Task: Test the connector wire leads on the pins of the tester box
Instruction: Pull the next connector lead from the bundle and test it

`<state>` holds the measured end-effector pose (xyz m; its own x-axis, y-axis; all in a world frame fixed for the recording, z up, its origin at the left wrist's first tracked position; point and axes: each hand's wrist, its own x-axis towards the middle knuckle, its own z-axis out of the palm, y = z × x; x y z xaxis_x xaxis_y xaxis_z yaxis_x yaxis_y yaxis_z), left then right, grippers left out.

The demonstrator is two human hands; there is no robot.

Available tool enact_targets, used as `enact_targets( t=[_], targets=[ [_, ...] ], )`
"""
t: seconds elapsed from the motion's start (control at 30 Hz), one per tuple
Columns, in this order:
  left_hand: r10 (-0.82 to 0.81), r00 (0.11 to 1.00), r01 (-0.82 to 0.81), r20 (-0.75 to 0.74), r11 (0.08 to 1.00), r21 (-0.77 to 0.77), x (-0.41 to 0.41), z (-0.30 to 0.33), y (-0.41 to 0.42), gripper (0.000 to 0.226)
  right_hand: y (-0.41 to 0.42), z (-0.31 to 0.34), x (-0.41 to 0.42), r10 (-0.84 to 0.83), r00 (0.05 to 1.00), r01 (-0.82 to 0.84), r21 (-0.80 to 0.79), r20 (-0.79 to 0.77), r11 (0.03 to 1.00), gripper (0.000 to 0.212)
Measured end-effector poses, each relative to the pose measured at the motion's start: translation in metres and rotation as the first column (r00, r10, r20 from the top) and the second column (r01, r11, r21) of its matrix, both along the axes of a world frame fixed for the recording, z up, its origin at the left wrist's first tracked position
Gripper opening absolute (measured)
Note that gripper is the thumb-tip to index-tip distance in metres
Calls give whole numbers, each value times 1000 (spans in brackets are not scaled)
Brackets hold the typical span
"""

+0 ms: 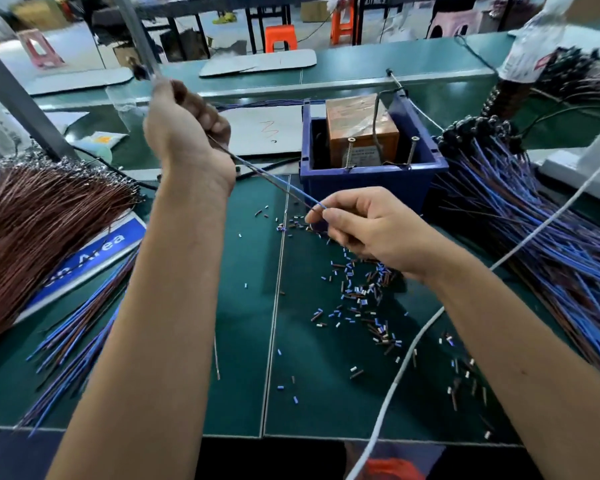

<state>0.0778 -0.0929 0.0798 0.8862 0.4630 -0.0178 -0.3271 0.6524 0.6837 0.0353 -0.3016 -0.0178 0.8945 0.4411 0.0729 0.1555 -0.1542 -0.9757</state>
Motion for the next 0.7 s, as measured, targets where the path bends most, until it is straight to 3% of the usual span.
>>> enact_targets(
  t=[0.13, 0.2, 0.27, 0.33, 0.4, 0.47, 0.5, 0.57, 0.7],
  targets=[
    [33, 999, -33, -28, 999, 7, 0, -7, 28, 44, -41, -16, -1, -175, 977, 191, -126, 123, 974, 18],
    [136, 990, -122, -45, 966, 227, -2, -14, 34, 37, -55, -23, -1, -302, 935, 318, -66, 184, 946, 13],
    [273, 961, -257, 47, 815, 520, -5, -22, 28, 30, -63, -27, -2, -408, 885, 411, 34, 224, 911, 10],
    [262, 932, -361, 252, 595, 718, -14, -31, 4, 26, -64, -28, -3, -457, 855, 441, 118, 247, 890, 10],
    [61, 923, -377, 379, 331, 865, -27, -42, -29, 19, -64, -28, -5, -441, 860, 416, 146, 257, 897, 11],
    [-179, 904, -392, 387, 10, 920, -40, -60, -60, 16, -64, -28, -5, -409, 874, 385, 140, 263, 912, 10],
    [-267, 893, -402, 363, -109, 909, -44, -69, -72, 16, -65, -28, -6, -399, 880, 374, 142, 259, 917, 10],
    [-349, 897, -357, 272, -209, 910, -48, -84, -85, 22, -65, -28, -5, -389, 886, 358, 161, 253, 920, 9],
    [-397, 900, -274, 179, -199, 941, -43, -102, -84, 26, -63, -28, -3, -410, 886, 364, 222, 217, 904, 9]
  ],
)
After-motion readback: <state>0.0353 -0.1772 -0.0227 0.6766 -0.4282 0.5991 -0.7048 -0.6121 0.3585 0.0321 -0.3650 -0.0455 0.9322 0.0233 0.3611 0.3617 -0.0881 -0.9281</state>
